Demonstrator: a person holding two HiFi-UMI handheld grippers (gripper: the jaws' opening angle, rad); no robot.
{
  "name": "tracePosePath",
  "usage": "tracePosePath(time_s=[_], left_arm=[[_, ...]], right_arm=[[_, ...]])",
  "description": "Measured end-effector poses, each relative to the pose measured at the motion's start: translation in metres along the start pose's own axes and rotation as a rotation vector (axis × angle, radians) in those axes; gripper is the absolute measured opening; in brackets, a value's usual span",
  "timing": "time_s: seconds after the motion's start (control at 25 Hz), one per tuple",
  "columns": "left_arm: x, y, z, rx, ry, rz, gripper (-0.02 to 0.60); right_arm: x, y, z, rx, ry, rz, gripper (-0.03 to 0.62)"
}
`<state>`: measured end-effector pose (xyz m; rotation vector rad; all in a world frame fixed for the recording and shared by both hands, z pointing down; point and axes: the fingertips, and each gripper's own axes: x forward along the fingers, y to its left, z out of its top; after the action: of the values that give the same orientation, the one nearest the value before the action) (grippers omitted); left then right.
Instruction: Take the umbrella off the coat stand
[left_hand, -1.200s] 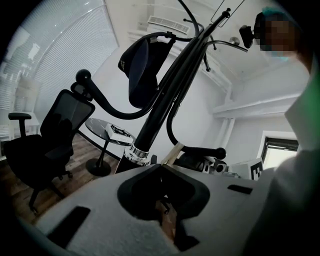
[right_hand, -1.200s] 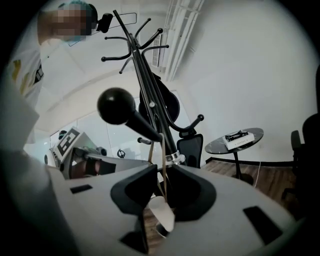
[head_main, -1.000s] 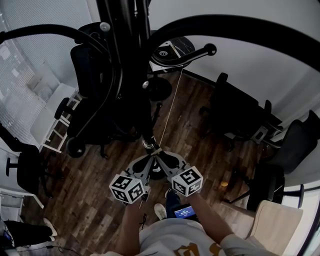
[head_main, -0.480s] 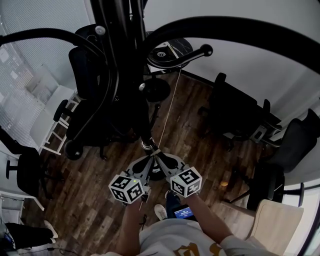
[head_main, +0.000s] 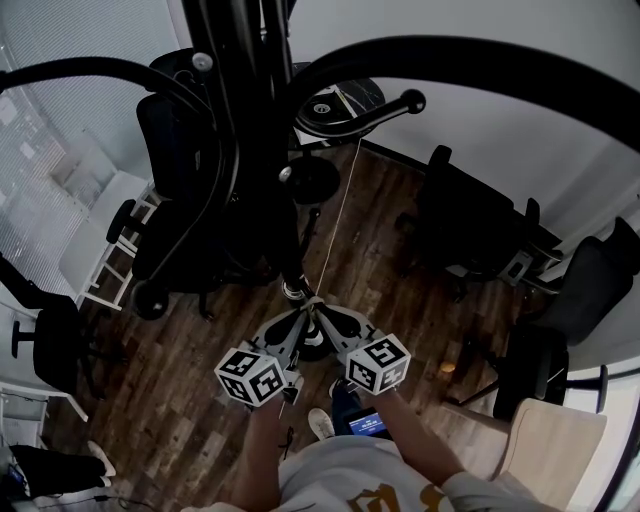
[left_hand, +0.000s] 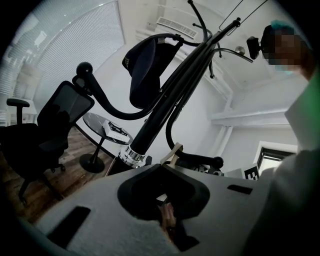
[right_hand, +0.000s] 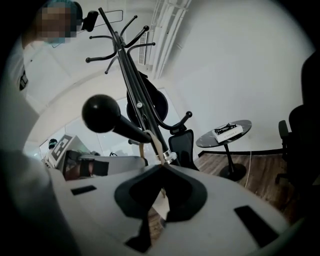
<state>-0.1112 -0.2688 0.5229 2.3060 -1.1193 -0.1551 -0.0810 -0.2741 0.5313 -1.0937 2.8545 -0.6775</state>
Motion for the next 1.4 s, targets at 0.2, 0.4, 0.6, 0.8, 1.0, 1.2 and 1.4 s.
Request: tracePosePath(time_s=[0.2,0.4,0.6,0.8,1.0,1.2,1.4], left_arm=[[0.001,-0.007,0.005,-0.005,-0.015,-0.018,0.023],[0.003,-0.015,0.009,-0.001,-0.024,-0.037,0.023],[0.005,-0.023,0.010,0.009,-0.025,-0.054,0.023],[0.005,-0.032,0.010,0.017,-0.024,-0.067,0.023],[0.005,-0.041,0.009,0.026,-0.023,-0.080,0.023],[0.003,-0.049,0.010,0.036,-0.018,-0.095,0.023],[0.001,-0.058,0.010,0.047,-0.015,-0.110,0.023]], right_arm=[[-0.006,-0.002,0.008,0.015,-0.019,-0.005,0.014],[-0.013,-0.002,0.015,0.018,-0.037,-0.010,0.014],[-0.021,-0.004,0.022,0.014,-0.053,-0.021,0.014],[-0.030,-0.004,0.024,0.005,-0.059,-0.031,0.014],[-0.040,-0.003,0.025,0.001,-0.069,-0.039,0.014],[-0.046,0.001,0.029,0.003,-0.082,-0.048,0.014],[-0.056,0.003,0.032,-0.011,-0.093,-0.056,0.014]])
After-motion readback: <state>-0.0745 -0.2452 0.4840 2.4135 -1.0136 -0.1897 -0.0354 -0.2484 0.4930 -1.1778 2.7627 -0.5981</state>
